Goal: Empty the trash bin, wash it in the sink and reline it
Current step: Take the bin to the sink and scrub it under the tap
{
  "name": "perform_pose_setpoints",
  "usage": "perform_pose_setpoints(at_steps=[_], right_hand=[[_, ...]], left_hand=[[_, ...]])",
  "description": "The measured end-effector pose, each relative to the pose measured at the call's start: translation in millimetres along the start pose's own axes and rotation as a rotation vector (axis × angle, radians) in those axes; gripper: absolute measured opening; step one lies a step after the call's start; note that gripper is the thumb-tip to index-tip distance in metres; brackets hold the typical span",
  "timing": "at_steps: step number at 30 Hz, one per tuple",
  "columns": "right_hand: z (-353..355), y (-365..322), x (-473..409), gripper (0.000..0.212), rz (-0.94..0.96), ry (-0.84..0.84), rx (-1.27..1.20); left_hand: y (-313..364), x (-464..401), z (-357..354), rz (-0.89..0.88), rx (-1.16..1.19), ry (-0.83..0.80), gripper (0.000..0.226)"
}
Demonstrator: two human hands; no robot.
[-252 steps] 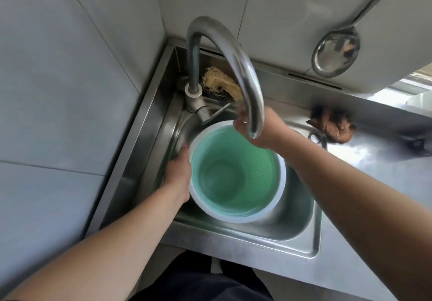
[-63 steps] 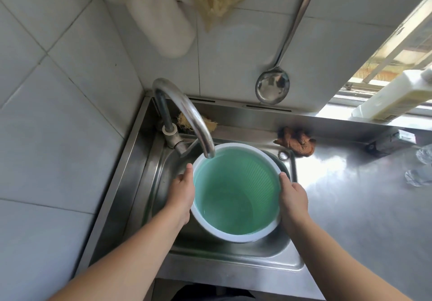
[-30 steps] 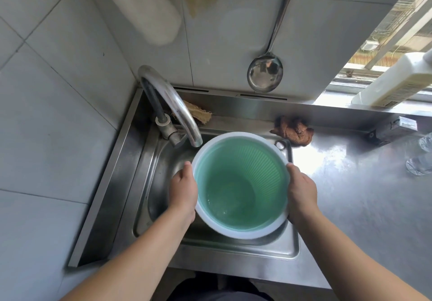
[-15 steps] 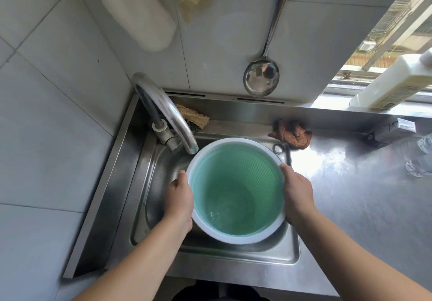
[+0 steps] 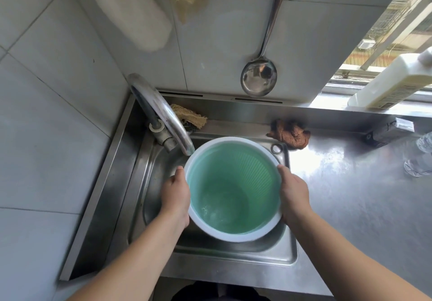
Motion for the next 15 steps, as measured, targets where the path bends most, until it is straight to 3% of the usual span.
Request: perform_pose_setpoints(at_steps=[8,13,15], right_hand=[[-32.5,-9.5,12.5,0.063,0.016,-0.088,-0.070],[-7.3,-13.6,-4.7,0.045,0.005,-0.026,0.035],[-5.3,-21.3,-10.3,0.048,0.018,-0.016,0.038]], left_hand=[[17.2,-14.5,25.2,-0.048,-0.008,0.094,0.042],[-2.3,-2.4,1.9,0.031,0.003,0.019,0.042],[-3.9,0.2,-4.4,0.062,0.018,-0.001,0.043]])
Point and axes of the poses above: each hand's wrist, its own x-axis away from the middle knuckle, its own z-axis out of the back of the hand, y = z × x, the point moved 7 cm from there along -x, towards the middle knuckle, and after that the axes turned 6 degrees about y, right-handed, at the moved point
